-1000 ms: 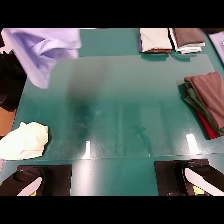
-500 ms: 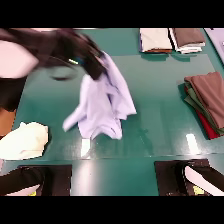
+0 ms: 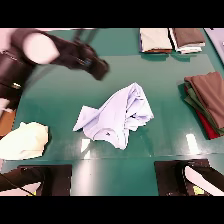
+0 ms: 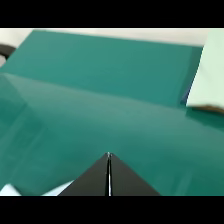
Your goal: Fold the shirts.
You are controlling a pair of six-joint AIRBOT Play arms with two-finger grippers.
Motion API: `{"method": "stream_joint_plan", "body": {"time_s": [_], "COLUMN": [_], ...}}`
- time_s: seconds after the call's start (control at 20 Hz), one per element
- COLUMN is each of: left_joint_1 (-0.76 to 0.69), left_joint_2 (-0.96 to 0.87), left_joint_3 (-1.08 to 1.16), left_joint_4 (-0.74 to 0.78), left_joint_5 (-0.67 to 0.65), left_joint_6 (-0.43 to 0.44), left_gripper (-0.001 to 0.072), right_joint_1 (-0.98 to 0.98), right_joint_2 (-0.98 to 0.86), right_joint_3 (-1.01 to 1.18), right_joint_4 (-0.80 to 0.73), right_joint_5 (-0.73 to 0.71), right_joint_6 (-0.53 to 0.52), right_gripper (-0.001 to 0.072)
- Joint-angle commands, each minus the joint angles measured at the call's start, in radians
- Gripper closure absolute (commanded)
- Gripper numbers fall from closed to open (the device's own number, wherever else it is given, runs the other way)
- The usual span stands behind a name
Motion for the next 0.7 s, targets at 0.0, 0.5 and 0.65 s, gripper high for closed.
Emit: {"method": "stream_joint_plan", "body": {"time_s": [0.0, 0.5, 0.65], "left_joint_1": [0.229, 0.408, 0.408], "left_joint_2": [0.092, 0.276, 0.276], "left_joint_3": [-0.075, -0.633, -0.669], "left_joint_4": [-0.056, -0.127, -0.144], "left_joint_5": [-0.129, -0.096, -0.090], "left_joint_6": [-0.077, -0.085, -0.085], "left_gripper": [0.0203, 0.0202, 0.0202], "right_joint_1": [-0.001, 0.027, 0.071], "right_joint_2": [0.000, -0.211, -0.333], "right_joint_3": [-0.162, -0.851, -0.863], "right_joint_4": [-0.002, -0.039, -0.040], "right_joint_5": [0.076, -0.098, -0.130], "right_joint_6": [-0.003, -0.031, -0.039], "right_gripper": [0.0694, 0.0179, 0.0179]}}
